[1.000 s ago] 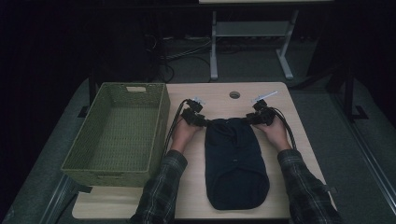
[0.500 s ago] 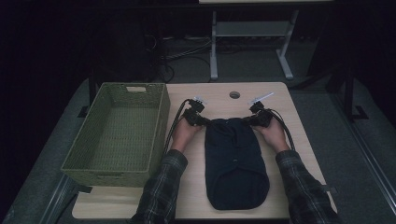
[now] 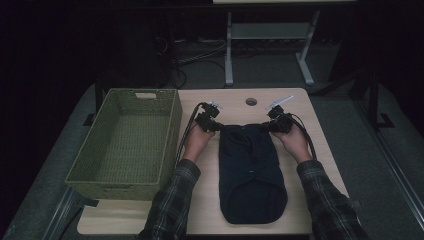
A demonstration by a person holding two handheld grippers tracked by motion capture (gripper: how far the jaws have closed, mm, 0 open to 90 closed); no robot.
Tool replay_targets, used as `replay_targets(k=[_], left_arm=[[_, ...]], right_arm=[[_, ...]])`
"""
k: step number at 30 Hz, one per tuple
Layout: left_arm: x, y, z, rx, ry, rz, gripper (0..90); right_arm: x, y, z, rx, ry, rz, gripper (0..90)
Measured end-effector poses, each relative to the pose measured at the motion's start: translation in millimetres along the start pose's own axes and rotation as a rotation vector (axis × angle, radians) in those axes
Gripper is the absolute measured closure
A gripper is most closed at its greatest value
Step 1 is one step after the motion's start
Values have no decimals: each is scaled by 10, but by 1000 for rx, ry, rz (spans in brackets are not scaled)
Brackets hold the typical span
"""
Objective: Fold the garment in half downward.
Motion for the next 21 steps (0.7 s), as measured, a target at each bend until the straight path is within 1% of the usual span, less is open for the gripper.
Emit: replay_targets(k=[2, 6, 7, 10, 11, 12, 15, 17, 18, 20, 21], left_arm=[[50, 45, -5, -7, 10, -14, 875], [151, 141, -17, -26, 23, -39, 874], [189, 180, -19, -28, 26, -58, 874], [274, 265, -27, -48, 40, -79, 875], [274, 265, -27, -48, 40, -79, 875], [330, 323, -29, -61, 55, -92, 875], [406, 406, -40, -80, 75, -105, 875], [435, 433, -44, -87, 80, -110, 875], [499, 494, -51, -94, 92, -131, 876], [531, 522, -53, -96, 95, -140, 875], [593, 573, -52, -102, 105, -154, 875]], right_arm=[[47, 26, 6, -3, 6, -14, 840], [152, 82, 14, 5, 3, -41, 839], [183, 97, 13, 7, 1, -50, 839], [290, 157, 17, 5, 7, -90, 839], [318, 174, 19, 7, 5, -99, 839], [351, 194, 22, 13, 1, -109, 839], [417, 241, 26, 27, -8, -125, 839], [444, 259, 30, 31, -10, -131, 839], [510, 310, 28, 37, -13, -158, 839], [550, 351, 26, 35, -10, -178, 839], [569, 371, 26, 35, -13, -180, 839]])
Point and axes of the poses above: each handheld gripper's, and its own axes: x roughly backward along the jaws, y roughly out of its top, z roughly to its left, the point moved 10 cm from there along -x, roughly forward along the jaws, and after that the axes turned 6 degrees about -x, right-handed, at the moved point
